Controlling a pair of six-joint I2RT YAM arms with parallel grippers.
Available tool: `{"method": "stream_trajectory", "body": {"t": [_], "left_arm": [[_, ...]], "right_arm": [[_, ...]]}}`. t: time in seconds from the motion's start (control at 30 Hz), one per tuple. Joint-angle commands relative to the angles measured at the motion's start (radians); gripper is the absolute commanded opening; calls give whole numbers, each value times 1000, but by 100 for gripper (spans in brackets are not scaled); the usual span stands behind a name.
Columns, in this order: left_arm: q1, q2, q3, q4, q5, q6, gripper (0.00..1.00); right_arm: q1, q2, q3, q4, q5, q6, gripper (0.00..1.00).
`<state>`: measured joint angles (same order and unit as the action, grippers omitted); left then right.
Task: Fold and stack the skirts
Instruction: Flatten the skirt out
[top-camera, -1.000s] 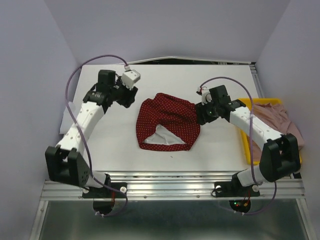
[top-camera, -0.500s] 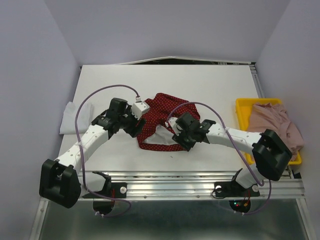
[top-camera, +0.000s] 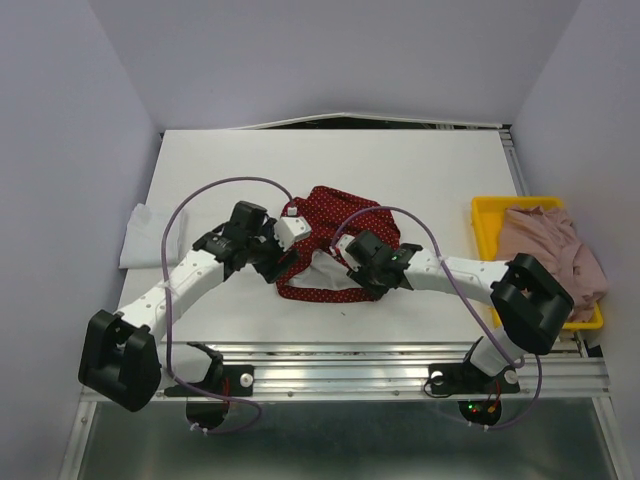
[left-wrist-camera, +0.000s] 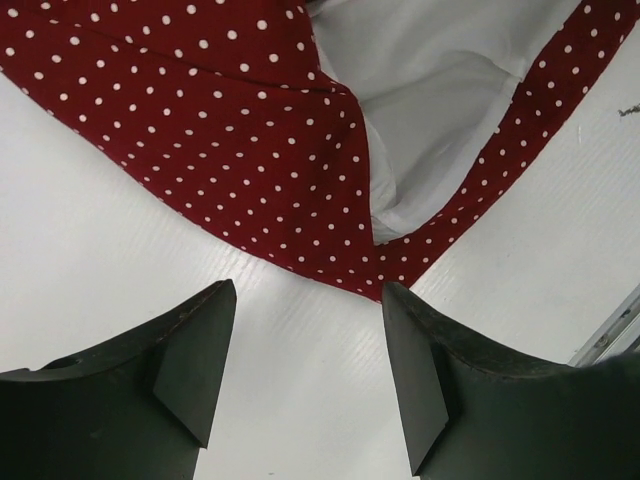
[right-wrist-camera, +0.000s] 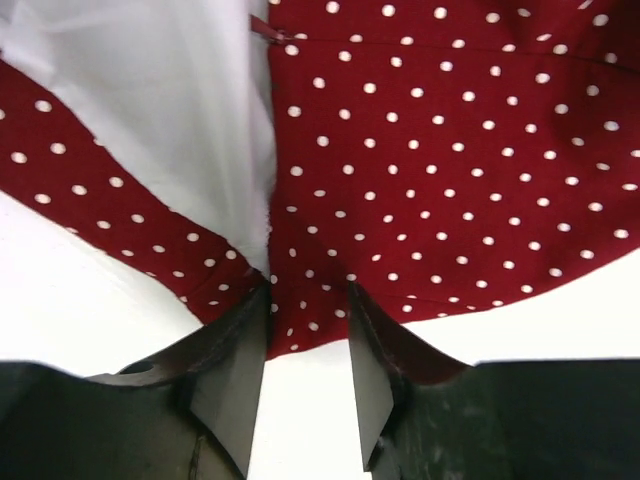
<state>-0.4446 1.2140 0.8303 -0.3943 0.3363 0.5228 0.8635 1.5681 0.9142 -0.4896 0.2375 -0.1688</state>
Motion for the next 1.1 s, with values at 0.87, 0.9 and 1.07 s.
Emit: {"method": "stream_trajectory", "body": {"t": [0.87,0.9,1.07], "left_arm": [[-236,220,-85,359,-413,-89,61],[-235,229,-82,359,-421,-86,61],[-233,187,-100,360,-473,-66,47]], "right_arm": [[0,-77,-17,20,83,55,1],[0,-82,-24,20,85,57,1],[-9,-103,-41,19,94,55,1]]}}
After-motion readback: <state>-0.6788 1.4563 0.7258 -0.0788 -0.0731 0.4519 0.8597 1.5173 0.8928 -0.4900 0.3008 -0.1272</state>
